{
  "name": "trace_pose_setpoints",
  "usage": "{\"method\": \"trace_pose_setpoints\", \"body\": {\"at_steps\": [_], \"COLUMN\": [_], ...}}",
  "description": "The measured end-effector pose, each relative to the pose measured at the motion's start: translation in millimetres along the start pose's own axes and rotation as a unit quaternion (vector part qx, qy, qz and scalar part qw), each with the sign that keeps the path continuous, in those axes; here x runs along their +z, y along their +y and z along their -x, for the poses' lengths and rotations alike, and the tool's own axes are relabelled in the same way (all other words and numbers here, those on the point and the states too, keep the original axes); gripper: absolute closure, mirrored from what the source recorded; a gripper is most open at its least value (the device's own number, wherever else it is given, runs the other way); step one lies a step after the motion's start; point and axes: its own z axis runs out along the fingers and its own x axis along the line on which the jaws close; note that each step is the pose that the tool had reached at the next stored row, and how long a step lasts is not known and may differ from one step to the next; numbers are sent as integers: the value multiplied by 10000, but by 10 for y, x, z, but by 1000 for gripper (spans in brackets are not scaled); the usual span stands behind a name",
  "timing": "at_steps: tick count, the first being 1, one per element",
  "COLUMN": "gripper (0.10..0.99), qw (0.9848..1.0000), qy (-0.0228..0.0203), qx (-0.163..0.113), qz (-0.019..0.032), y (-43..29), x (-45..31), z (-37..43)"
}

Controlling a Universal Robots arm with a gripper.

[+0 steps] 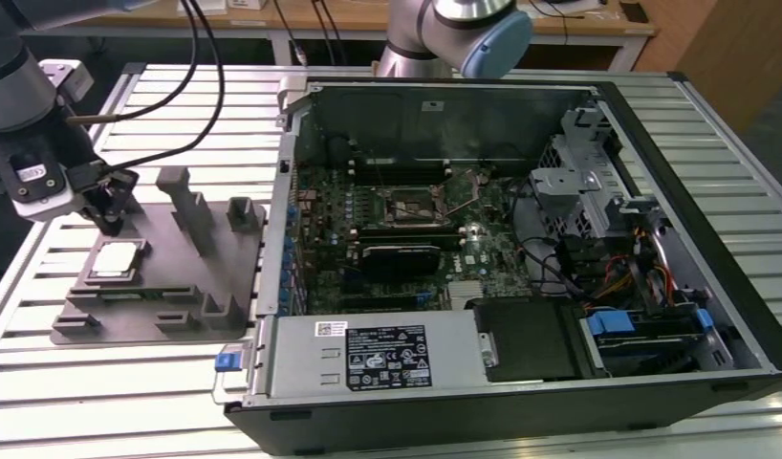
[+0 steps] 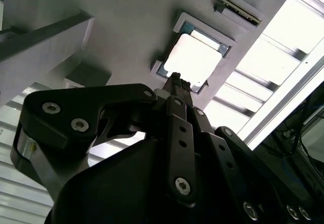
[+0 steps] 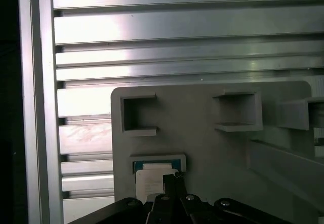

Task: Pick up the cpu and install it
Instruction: 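Pick up the cpu and move it towards the insertion slot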

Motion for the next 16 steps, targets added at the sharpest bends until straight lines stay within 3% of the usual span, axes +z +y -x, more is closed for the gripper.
{"method": "trace_pose_setpoints", "body": {"at_steps": [16], "gripper": [980], "qw": [10000], "qy": [-1], "qx": [0], "qz": [1], "y": [-31], "x": [106], "z": [-59]}}
